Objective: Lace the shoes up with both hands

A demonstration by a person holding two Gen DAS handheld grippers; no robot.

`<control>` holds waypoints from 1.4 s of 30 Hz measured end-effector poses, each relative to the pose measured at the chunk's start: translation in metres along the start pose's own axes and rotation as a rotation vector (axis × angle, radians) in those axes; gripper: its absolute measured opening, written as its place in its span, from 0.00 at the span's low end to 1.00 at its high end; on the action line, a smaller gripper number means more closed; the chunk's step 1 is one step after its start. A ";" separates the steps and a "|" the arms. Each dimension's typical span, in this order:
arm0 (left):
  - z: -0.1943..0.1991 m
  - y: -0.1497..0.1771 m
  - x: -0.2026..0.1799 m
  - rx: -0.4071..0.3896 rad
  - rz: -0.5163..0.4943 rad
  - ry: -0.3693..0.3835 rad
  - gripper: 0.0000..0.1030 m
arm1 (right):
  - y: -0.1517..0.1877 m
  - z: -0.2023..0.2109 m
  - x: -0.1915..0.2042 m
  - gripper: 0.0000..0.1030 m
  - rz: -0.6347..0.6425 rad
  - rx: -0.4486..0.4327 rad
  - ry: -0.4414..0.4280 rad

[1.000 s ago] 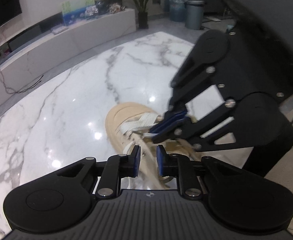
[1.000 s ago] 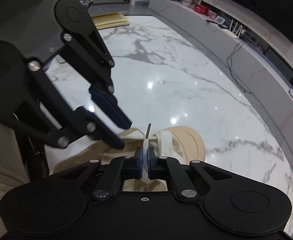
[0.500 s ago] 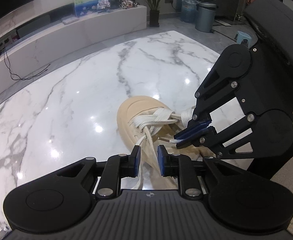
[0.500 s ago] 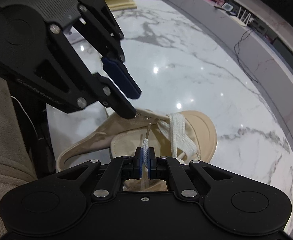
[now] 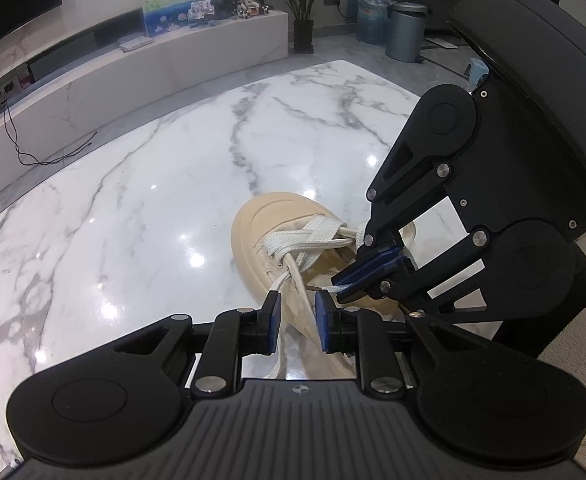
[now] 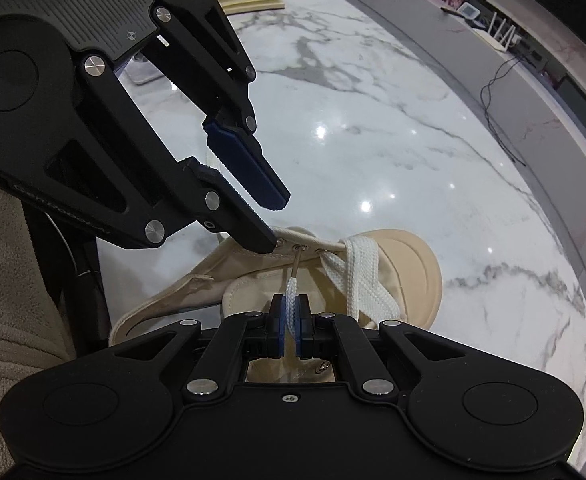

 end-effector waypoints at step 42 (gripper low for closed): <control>-0.002 0.011 -0.026 -0.065 -0.762 -0.086 0.31 | -0.020 0.014 -0.006 0.03 -0.121 -0.116 -0.007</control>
Point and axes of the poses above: each gripper's, at about its wrist camera, not at the fingertips, and z roughly against the way its jaws point, x to its left, y to its underside, the point moved 5 cm from there along -z, roughly the way its jaws point, and after that the axes turned 11 degrees about -y, right-handed, at the moved point
